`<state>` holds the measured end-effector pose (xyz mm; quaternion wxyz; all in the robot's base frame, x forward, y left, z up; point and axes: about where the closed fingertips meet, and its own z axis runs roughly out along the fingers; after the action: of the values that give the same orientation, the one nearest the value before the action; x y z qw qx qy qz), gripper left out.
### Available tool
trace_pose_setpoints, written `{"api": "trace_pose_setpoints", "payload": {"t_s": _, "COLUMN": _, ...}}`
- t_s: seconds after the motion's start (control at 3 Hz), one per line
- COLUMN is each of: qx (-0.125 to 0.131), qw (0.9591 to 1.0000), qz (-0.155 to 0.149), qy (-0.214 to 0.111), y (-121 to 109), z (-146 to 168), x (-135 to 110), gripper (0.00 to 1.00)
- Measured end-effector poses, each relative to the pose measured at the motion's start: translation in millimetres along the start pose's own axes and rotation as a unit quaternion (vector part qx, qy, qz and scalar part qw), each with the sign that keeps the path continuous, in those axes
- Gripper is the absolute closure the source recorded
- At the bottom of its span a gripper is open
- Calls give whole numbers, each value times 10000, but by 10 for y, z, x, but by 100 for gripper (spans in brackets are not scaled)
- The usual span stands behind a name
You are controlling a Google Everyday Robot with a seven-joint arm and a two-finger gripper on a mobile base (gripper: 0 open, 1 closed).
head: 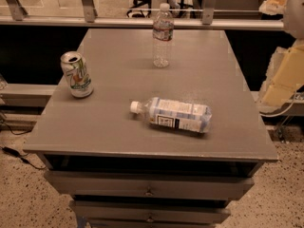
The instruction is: Place blue plastic bottle upright
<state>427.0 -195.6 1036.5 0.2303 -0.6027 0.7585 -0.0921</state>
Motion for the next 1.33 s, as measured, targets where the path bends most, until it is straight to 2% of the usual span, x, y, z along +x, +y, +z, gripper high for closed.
{"api": "trace_pose_setpoints", "payload": {"t_s": 0.33, "qx": -9, "qw": 10000, "qz": 23, "qy": -20, "y": 14, "z": 29, "x": -40, "gripper": 0}}
{"api": "trace_pose_setpoints", "payload": {"t_s": 0.67, "qx": -234, "qw": 9994, "qz": 232, "qy": -96, "y": 107, "z": 399, "x": -246, "gripper": 0}}
{"api": "trace_pose_setpoints", "payload": {"t_s": 1.0, "qx": -436, "qw": 9985, "qz": 317, "qy": -137, "y": 206, "z": 750, "x": -401, "gripper": 0}}
{"api": "trace_pose_setpoints", "payload": {"t_s": 1.33, "qx": -683, "qw": 9969, "qz": 381, "qy": -42, "y": 348, "z": 1129, "x": -473, "gripper": 0}}
